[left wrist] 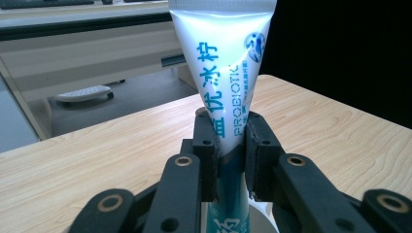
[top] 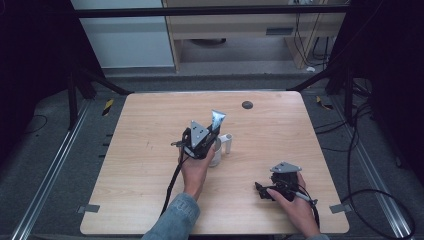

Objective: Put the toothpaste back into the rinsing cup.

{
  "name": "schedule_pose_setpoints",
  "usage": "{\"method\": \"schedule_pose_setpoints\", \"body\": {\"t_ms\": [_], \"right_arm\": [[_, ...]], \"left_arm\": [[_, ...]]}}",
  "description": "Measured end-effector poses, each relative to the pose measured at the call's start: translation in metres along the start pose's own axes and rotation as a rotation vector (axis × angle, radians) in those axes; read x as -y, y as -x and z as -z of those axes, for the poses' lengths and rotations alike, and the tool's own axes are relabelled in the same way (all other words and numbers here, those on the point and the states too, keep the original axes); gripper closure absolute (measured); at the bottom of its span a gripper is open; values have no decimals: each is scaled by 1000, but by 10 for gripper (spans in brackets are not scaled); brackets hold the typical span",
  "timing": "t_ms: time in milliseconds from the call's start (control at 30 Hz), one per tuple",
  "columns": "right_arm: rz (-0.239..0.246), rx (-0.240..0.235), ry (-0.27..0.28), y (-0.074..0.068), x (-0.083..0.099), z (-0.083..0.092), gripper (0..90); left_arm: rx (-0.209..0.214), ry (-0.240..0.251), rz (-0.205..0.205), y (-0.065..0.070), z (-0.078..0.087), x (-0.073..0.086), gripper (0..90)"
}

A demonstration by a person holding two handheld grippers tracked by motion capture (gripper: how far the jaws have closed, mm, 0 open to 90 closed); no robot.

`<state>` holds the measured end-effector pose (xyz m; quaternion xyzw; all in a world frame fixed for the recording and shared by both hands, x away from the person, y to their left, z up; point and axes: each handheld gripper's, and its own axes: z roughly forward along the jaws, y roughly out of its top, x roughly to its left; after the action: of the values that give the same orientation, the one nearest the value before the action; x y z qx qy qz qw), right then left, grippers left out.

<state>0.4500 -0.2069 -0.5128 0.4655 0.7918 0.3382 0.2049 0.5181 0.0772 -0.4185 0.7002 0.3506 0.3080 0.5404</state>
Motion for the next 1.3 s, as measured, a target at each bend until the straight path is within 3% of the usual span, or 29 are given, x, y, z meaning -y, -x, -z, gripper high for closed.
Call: {"method": "schedule_pose_setpoints", "body": {"t_ms": [1300], "right_arm": [[0, 0, 0, 0, 0, 0, 17]], "left_arm": [[-4, -12, 11, -2, -1, 14, 770]]}}
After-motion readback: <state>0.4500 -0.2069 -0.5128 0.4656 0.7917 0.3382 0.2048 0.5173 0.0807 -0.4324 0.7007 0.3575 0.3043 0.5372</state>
